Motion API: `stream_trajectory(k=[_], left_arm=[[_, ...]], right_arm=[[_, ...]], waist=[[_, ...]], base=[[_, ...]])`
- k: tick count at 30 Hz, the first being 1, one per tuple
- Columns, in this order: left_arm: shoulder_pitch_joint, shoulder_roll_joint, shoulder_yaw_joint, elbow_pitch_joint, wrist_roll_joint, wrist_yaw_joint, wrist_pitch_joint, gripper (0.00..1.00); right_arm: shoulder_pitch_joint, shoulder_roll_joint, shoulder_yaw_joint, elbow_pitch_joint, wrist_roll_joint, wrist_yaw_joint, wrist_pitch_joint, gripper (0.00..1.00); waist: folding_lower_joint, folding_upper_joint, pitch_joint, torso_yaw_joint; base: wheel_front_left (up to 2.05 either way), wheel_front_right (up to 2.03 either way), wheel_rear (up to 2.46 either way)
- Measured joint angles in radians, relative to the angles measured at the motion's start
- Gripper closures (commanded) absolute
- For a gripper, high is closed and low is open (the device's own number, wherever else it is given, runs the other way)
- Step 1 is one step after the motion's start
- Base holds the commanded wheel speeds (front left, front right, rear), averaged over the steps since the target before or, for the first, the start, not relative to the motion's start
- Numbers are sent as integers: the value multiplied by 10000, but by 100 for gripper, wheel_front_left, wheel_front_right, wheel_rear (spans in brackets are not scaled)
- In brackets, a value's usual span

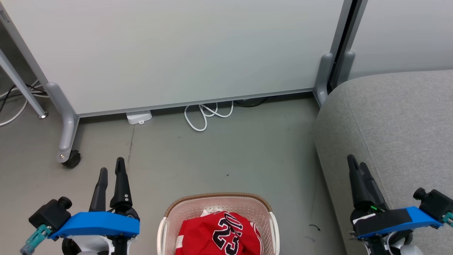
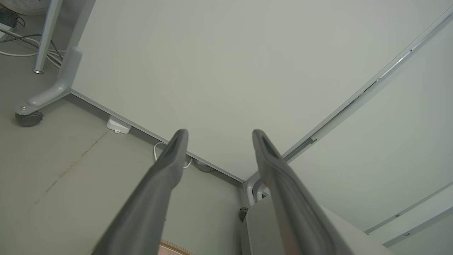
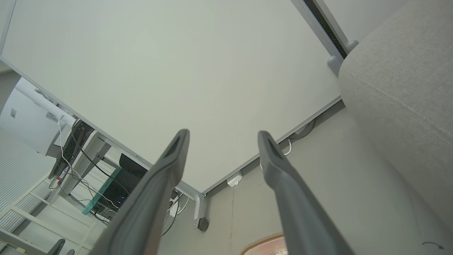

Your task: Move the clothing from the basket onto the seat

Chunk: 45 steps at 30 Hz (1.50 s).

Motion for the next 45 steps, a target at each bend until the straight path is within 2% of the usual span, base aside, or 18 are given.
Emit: stream_trajectory(k=[8,17,45], left_arm=[[-44,88,-364,130,1430,205,-236,0],[-90,163,-673,280,2525,476,-493,0],[-212,295,-1338,326,5158,825,-1162,0]], right_arm=[[-19,-4,150,50,-1244,2,-247,0],[-35,-10,305,146,-2502,10,-485,0],[-132,-29,437,203,-5390,12,-1158,0]], waist=[[0,0,15,10],[0,0,9,31],[-1,-1,19,110]], base=[[0,0,0],[0,0,0],[0,0,0]])
